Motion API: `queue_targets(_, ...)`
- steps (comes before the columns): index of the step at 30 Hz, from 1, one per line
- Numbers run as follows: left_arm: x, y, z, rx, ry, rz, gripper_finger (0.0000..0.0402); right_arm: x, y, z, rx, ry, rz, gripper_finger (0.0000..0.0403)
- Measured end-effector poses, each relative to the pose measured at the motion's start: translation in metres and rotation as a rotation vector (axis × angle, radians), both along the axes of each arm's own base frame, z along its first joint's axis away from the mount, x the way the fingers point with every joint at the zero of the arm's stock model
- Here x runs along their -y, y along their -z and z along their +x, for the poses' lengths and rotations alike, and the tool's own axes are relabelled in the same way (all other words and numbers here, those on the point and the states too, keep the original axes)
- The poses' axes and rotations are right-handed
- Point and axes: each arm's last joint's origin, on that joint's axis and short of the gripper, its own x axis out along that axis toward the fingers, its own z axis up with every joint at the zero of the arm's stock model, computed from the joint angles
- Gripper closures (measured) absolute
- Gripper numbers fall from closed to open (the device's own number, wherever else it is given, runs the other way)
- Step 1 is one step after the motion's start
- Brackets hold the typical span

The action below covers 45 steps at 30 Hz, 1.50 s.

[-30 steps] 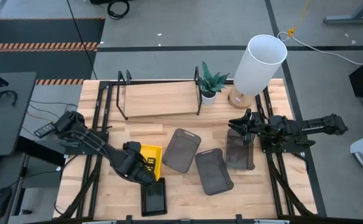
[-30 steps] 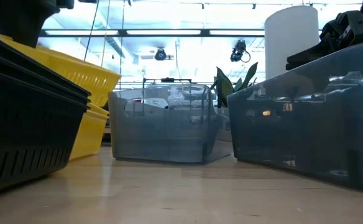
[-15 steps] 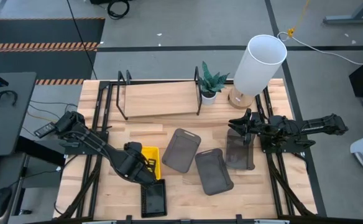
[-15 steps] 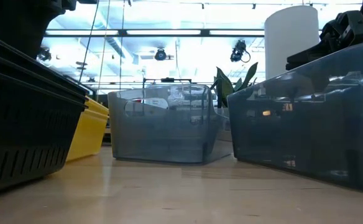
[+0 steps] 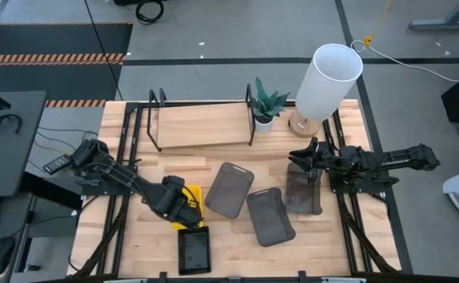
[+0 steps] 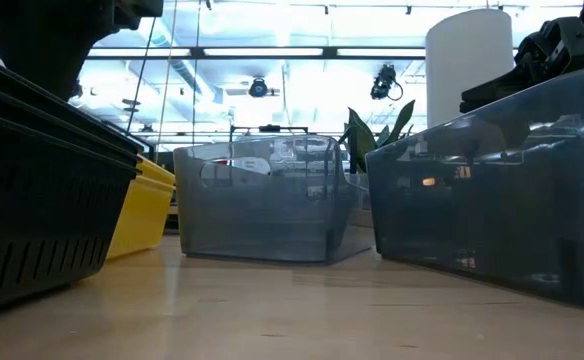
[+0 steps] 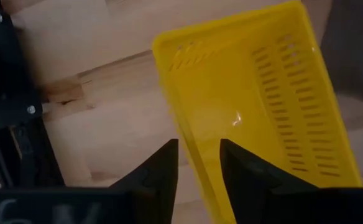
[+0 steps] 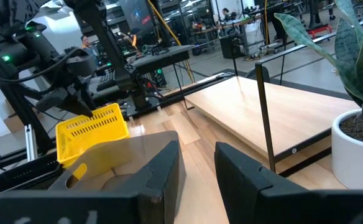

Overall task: Stack baskets on shelf by color
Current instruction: Stack the top yellow basket on top of the bottom yellow basket

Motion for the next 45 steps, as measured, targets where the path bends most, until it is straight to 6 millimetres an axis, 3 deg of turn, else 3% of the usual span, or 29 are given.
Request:
queue_targets(11, 0.002, 0.001, 0.000, 0.006, -0.002, 0.018, 0.0391, 0.000, 0.000, 0.000, 0.000, 0.000, 0.000, 0.0294)
queue_targets(32, 0.002, -0.001, -0.005, 0.016, -0.015, 0.091, 0.0391, 0.000, 0.000, 0.000, 0.000, 0.000, 0.000, 0.0294)
queue_targets(40, 0.007, -0.006, -0.008, 0.103, 0.015, 0.141, 0.0392, 0.000, 0.000, 0.000, 0.000, 0.000, 0.000, 0.0294)
queue_targets(45, 0.011, -0.003, -0.010, 0.076, 0.039, 0.132, 0.0351, 0.000, 0.000, 0.000, 0.000, 0.000, 0.000, 0.0294)
